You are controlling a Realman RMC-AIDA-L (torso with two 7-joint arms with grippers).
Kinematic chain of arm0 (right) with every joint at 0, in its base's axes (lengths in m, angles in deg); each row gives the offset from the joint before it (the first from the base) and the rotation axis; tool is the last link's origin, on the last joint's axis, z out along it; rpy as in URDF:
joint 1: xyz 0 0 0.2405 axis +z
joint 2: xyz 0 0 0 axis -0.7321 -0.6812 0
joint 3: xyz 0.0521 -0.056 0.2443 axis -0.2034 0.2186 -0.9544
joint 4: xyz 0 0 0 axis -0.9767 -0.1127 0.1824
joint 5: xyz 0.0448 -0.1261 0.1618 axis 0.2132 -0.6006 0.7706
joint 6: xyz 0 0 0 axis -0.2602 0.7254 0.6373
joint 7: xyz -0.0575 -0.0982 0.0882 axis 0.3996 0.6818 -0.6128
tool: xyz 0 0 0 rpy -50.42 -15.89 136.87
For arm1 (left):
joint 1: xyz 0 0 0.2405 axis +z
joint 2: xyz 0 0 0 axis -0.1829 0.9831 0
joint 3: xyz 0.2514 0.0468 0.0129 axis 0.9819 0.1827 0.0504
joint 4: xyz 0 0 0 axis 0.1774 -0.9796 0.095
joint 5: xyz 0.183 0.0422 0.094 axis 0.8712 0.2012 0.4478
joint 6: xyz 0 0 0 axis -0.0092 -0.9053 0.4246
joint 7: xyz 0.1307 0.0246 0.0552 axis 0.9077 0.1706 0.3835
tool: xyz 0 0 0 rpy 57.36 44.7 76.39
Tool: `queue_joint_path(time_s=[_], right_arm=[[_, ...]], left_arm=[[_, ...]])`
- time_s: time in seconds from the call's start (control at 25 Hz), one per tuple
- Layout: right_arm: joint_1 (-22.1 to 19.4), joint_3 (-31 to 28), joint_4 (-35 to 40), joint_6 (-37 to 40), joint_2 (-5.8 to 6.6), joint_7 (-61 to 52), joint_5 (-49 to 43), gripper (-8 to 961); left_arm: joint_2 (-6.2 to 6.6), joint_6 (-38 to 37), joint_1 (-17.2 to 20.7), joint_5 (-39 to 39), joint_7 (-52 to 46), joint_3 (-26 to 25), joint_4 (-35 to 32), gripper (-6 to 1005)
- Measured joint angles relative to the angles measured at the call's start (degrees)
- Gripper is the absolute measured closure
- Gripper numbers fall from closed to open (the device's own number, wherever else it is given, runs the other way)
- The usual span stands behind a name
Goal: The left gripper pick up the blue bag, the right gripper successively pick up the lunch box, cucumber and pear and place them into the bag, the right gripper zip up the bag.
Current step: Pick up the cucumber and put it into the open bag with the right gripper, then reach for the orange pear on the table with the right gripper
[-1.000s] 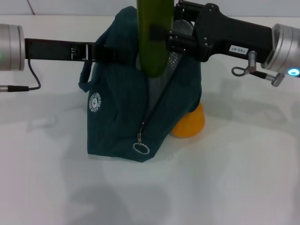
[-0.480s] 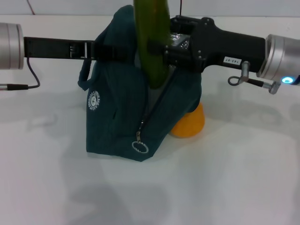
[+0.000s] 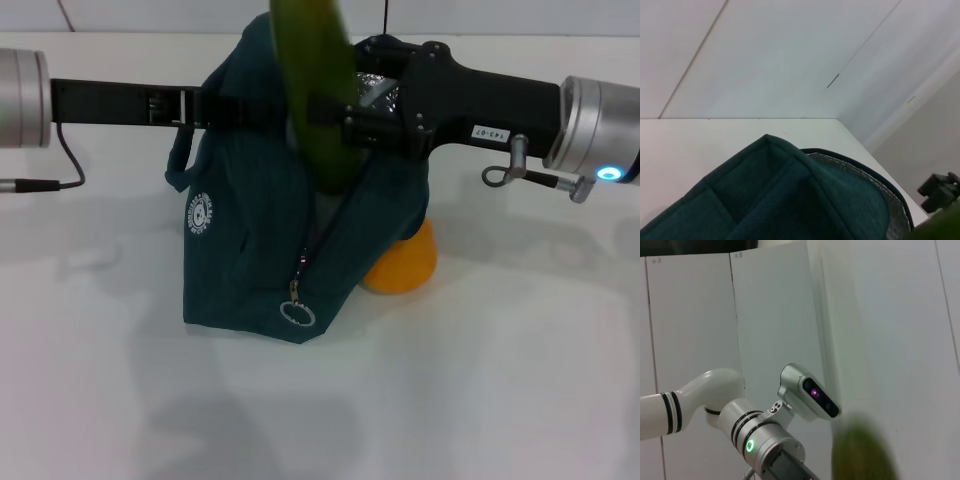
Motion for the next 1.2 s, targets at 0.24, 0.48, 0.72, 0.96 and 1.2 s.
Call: queue_joint_path(time_s=[0.24,0.48,0.72,0.96,1.2], right_arm=[[-0.1,0.0,0.0,0.0,0.00,-0.2,0.0,290],[-1.8,-0.5,3.1,0.0,0.86,-1.5,0.7,176],[-6.2,-3.2,9.7,-2.4,4.38,-6.4,-2.5,178],[-9.8,-4.7,10.6,-1.1,7.17,-8.4,-6.1,179],[-13.5,-5.4,11.4,-0.7,6.48,-7.6,-11.8,181]], left_arm=[[0.00,0.0,0.1,0.0,0.0,0.0,0.0,955],[0.00,0.0,0.4,0.0,0.0,0.0,0.0,955],[0.10,0.0,1.0,0.0,0.1,-0.3,0.0,955],[0.06,0.1,1.5,0.3,1.6,-2.8,1.3,955],[0.63,1.5,1.8,0.5,3.2,-4.6,4.7,955]])
